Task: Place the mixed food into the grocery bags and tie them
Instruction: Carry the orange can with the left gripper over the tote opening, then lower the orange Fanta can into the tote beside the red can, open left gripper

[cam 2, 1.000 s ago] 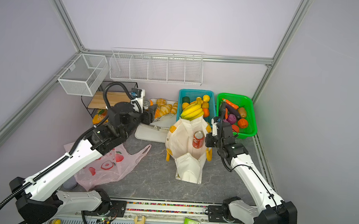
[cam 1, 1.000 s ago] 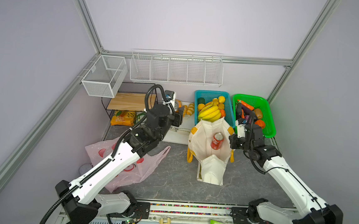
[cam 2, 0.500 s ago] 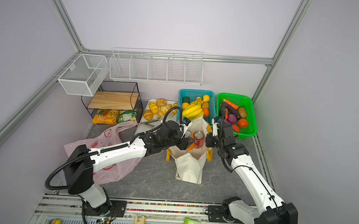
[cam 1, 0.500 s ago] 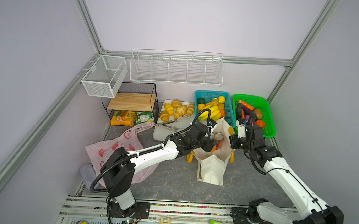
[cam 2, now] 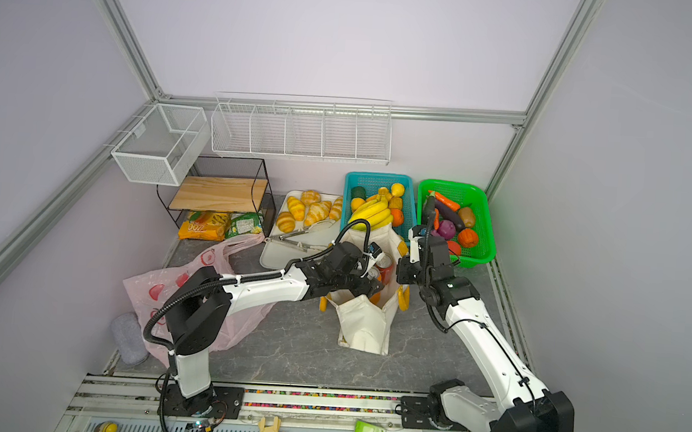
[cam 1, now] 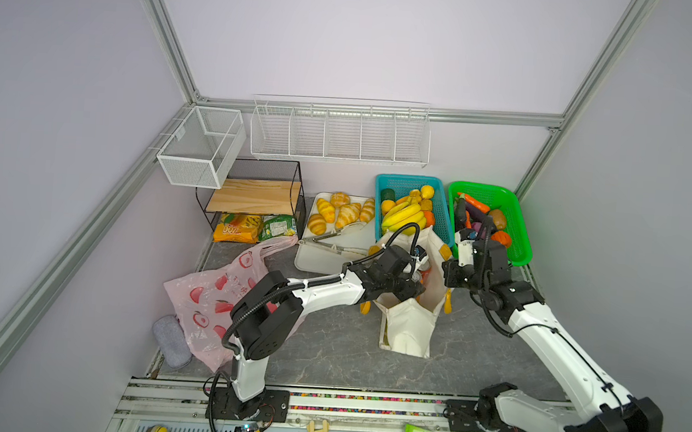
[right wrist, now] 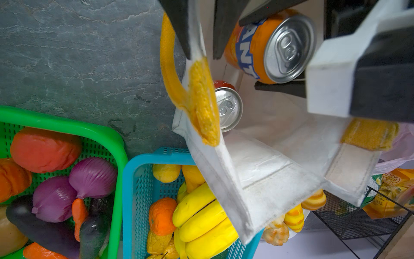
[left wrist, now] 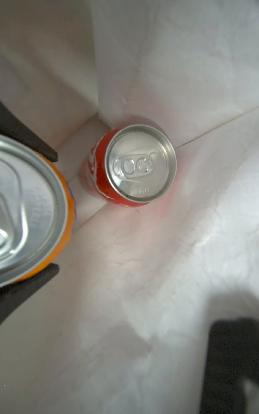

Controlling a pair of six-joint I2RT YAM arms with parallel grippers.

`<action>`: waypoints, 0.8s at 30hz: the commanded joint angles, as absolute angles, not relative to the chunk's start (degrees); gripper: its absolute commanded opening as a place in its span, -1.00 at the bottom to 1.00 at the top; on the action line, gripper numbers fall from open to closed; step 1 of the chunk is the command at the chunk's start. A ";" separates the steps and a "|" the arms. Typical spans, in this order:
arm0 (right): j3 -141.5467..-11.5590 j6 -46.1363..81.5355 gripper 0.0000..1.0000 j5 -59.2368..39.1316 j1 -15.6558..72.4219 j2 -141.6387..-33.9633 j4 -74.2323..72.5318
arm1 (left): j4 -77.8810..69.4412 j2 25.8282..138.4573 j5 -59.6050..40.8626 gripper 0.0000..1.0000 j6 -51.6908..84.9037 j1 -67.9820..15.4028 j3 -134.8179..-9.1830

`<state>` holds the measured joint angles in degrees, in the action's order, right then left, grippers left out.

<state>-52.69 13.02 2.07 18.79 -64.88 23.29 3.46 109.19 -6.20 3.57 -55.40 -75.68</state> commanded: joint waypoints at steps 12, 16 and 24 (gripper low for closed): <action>-51.51 12.15 -0.62 2.20 18.45 -64.51 23.12 | -7.53 115.94 3.86 -0.17 3.66 -53.35 -81.77; -51.50 12.20 -0.62 2.16 18.46 -64.78 23.11 | -12.08 116.78 3.64 -0.09 5.04 -53.35 -79.79; -51.33 12.20 -0.62 2.29 18.41 -64.69 23.03 | -13.32 117.90 1.35 0.23 4.68 -53.35 -78.46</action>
<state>-52.69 13.02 2.11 18.76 -64.88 23.24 -6.15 117.60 1.50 4.67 -53.89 -78.41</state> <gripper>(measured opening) 0.192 0.651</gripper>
